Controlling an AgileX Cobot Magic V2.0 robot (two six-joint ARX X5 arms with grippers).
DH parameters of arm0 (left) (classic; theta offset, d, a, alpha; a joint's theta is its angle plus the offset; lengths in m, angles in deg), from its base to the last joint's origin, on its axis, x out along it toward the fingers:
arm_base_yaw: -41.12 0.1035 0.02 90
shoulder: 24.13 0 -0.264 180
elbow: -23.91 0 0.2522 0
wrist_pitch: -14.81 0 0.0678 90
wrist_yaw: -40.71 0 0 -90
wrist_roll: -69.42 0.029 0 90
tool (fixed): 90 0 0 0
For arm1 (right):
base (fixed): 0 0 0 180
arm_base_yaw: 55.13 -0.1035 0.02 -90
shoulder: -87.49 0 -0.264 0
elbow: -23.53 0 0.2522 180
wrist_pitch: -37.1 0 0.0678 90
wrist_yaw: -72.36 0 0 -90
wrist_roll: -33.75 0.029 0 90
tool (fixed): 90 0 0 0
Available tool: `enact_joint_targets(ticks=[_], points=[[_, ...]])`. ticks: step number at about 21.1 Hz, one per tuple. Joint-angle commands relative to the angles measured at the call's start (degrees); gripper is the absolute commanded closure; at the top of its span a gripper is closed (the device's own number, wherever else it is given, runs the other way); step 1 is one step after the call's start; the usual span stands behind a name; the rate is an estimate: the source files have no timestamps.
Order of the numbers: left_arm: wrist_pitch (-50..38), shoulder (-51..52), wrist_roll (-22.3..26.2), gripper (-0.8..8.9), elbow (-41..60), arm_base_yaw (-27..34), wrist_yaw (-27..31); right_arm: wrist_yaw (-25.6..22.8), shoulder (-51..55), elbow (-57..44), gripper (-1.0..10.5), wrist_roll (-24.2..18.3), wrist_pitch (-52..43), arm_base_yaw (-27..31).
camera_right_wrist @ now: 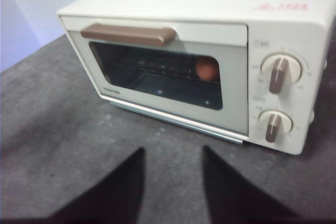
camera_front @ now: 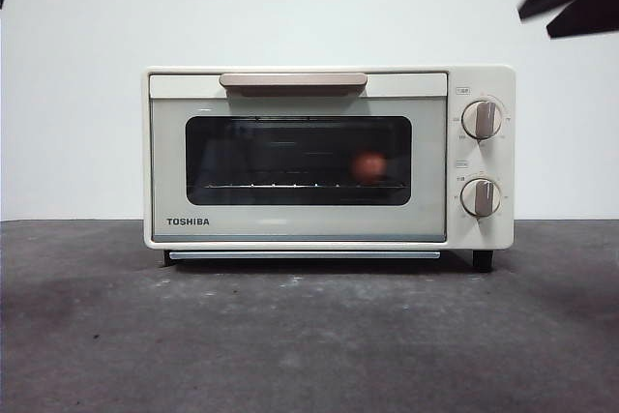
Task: Eggoven
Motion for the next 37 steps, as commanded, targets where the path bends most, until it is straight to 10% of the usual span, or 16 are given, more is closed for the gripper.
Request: enact_joint_targets(ticks=[1,27,30,37], points=[[1.16,0.13,2.45,8.06,-0.85,-0.15,0.5,-0.24,0.76,-1.9,9.5,-1.51,-3.17,-0.5],[0.94,0.07,2.47,8.06,-0.85,-0.15,0.46,-0.26,0.81,-2.73,9.4,-2.56,-6.05,-0.5],[-1.03,0.33,12.96,8.06,-0.83,0.0,1.46,-0.26,0.81,-2.73,9.4,-2.54,-6.03,-0.5],[-8.02,6.99,19.39,8.06,1.42,6.16,12.11,-0.26,0.81,-2.73,9.4,-2.56,-6.05,-0.5]])
